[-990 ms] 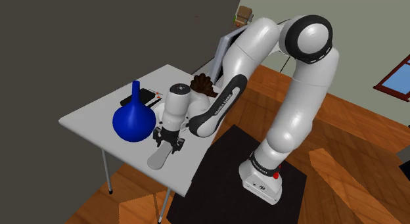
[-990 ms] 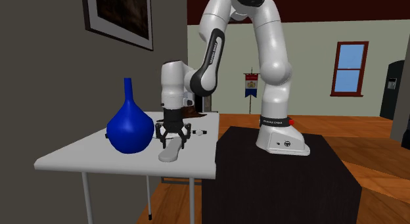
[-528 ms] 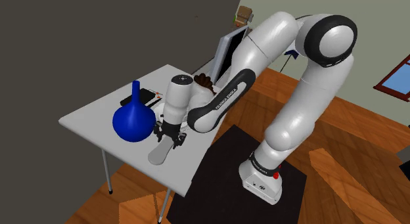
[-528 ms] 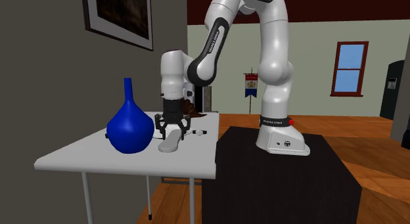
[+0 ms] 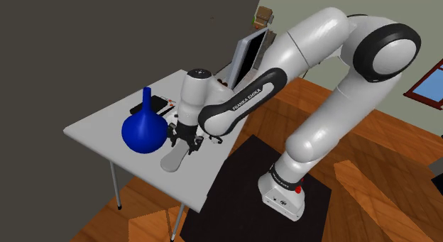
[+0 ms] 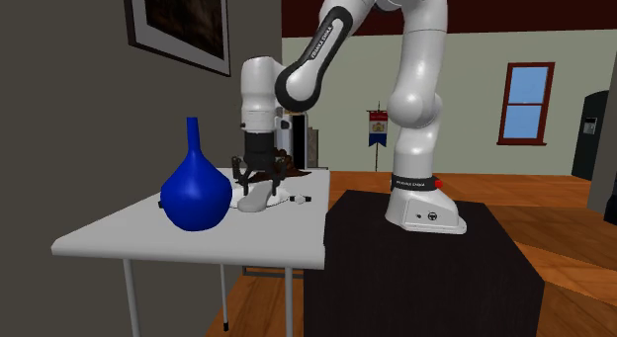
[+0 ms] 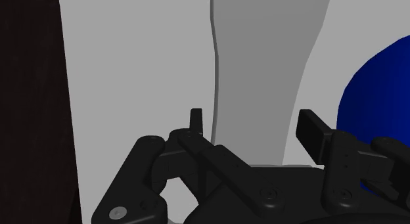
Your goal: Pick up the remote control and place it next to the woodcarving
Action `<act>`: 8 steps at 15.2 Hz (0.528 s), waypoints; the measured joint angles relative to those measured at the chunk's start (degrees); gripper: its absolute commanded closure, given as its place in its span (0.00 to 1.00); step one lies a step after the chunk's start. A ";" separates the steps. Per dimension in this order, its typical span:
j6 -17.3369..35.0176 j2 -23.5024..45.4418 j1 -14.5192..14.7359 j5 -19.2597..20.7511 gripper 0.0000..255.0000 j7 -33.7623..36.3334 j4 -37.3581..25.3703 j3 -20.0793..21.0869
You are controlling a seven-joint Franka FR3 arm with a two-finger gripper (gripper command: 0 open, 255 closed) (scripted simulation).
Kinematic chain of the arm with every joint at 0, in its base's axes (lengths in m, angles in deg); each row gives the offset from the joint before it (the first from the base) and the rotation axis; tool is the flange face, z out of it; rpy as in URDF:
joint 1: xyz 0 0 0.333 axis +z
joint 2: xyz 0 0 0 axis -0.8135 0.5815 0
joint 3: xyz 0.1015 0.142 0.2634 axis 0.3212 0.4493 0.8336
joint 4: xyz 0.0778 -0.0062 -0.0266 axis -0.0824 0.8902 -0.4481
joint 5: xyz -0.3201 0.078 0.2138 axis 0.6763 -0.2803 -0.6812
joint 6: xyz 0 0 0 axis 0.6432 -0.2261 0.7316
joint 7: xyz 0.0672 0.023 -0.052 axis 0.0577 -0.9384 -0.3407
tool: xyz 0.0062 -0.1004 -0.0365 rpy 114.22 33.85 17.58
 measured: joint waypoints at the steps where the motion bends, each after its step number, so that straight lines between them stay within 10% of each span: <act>1: -0.73 -1.02 0.24 -1.42 1.00 -0.89 -0.02 0.03; 8: -7.65 -8.16 2.25 -9.01 1.00 -6.51 -1.52 -1.72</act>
